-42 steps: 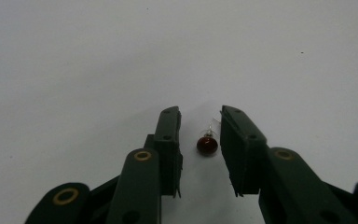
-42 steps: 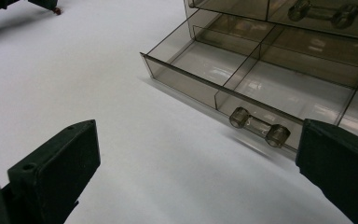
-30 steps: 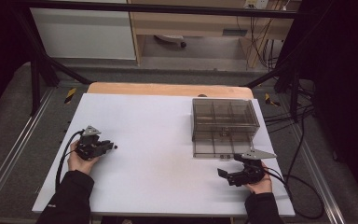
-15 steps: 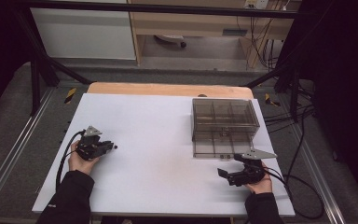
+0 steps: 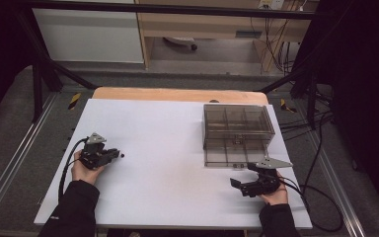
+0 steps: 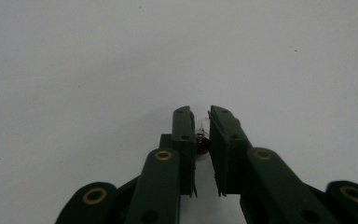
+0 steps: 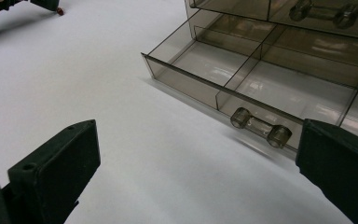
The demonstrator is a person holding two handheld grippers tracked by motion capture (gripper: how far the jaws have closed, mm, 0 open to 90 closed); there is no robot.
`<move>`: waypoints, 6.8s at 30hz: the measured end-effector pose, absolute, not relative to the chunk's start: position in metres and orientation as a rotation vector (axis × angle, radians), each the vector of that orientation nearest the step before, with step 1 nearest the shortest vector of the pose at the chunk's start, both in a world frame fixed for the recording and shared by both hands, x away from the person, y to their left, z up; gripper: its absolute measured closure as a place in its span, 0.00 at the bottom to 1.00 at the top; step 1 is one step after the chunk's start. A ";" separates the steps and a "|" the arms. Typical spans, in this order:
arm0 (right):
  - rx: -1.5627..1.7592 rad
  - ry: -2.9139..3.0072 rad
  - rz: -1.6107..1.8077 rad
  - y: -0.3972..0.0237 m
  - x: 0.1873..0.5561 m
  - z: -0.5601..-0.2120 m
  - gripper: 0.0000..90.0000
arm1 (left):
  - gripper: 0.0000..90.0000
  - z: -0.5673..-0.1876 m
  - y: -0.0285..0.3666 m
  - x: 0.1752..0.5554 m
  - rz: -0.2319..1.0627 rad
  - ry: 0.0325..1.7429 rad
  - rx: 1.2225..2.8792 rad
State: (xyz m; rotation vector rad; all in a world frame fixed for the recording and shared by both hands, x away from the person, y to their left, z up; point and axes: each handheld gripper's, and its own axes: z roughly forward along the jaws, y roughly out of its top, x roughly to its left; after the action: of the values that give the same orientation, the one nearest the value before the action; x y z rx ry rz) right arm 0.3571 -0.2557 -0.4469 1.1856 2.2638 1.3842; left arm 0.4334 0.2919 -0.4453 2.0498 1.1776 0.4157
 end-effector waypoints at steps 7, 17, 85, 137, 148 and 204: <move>1.186 2.262 1.385 -0.256 0.357 -0.447 0.00 | 0.89 -0.442 0.291 0.430 0.411 1.174 2.038; 1.185 2.265 1.383 -0.256 0.357 -0.447 0.00 | 0.89 -0.436 0.289 0.425 0.401 1.158 2.017; 1.183 2.273 1.373 -0.255 0.357 -0.448 0.00 | 0.89 -0.420 0.194 0.395 0.304 0.967 2.093; 1.177 2.275 1.366 -0.255 0.357 -0.448 0.00 | 0.89 -0.407 0.110 0.402 0.239 0.833 2.110; 1.181 2.276 1.367 -0.255 0.357 -0.448 0.00 | 0.89 -0.405 0.095 0.408 0.226 0.828 2.100; 1.167 2.278 1.362 -0.256 0.357 -0.447 0.00 | 0.89 -0.402 0.008 0.431 0.213 0.775 2.121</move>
State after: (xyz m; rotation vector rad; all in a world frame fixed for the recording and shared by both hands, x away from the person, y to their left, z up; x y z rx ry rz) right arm 0.3566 -0.2556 -0.4471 1.1669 2.2781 1.3619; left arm 0.4308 0.0075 -0.4021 2.1207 0.7747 0.2126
